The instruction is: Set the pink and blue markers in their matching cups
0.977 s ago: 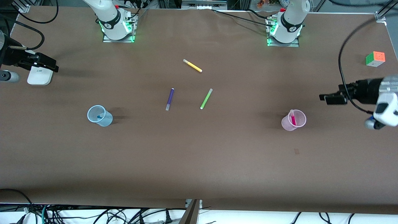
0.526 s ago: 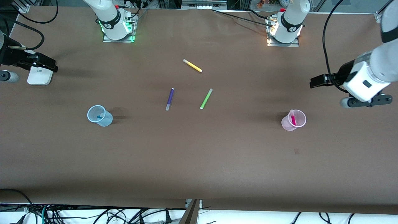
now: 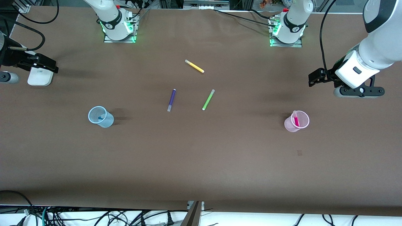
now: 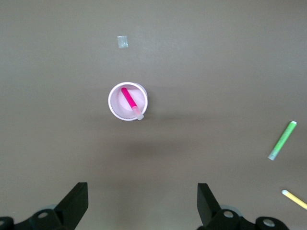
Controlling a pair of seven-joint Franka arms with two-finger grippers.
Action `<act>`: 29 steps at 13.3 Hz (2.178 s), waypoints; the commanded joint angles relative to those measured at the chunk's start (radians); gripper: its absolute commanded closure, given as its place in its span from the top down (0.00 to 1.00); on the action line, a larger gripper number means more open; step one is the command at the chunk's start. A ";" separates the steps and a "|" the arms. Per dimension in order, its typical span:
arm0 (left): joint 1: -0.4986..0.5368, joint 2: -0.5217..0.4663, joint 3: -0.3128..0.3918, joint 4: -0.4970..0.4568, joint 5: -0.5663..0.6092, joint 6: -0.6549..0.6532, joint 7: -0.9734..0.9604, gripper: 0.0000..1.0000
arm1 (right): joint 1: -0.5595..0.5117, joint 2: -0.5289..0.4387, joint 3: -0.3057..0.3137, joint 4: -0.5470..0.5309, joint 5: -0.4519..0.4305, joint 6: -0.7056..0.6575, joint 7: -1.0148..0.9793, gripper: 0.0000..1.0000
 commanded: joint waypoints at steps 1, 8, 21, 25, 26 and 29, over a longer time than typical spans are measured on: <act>-0.006 -0.025 -0.029 -0.027 0.077 0.019 0.020 1.00 | -0.006 0.008 0.004 0.021 -0.015 -0.008 -0.015 1.00; -0.004 -0.025 -0.034 -0.025 0.074 0.016 0.016 1.00 | -0.006 0.008 0.004 0.021 -0.015 -0.008 -0.015 1.00; -0.162 -0.025 0.127 -0.018 0.074 0.008 0.011 1.00 | -0.006 0.008 0.004 0.021 -0.015 -0.009 -0.013 1.00; -0.157 -0.025 0.127 -0.018 0.074 0.008 0.020 1.00 | -0.006 0.008 0.004 0.021 -0.015 -0.009 -0.013 1.00; -0.157 -0.027 0.127 -0.018 0.074 0.008 0.020 1.00 | -0.006 0.008 0.004 0.021 -0.015 -0.009 -0.013 1.00; -0.157 -0.025 0.127 -0.019 0.074 0.006 0.020 1.00 | -0.006 0.008 0.004 0.021 -0.013 -0.009 -0.013 1.00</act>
